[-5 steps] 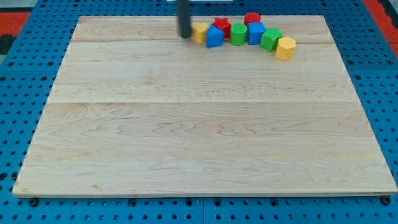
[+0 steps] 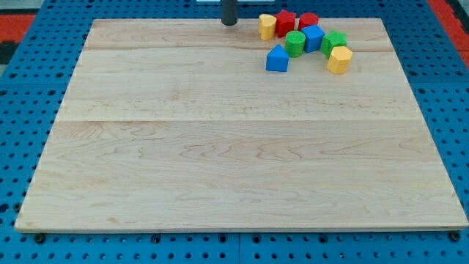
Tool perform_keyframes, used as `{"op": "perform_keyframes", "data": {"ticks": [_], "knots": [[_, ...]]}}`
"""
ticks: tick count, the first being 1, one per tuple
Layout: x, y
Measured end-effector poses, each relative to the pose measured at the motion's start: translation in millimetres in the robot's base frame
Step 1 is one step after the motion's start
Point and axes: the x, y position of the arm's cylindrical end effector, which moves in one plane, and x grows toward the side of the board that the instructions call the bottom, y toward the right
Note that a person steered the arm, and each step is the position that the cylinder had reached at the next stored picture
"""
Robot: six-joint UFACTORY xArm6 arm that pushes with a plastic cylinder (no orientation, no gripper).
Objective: Touch the yellow heart slightly
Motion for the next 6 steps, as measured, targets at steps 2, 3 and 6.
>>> {"op": "perform_keyframes", "data": {"ticks": [2,3,6], "knots": [[7,25],[22,32],[2,10]]}}
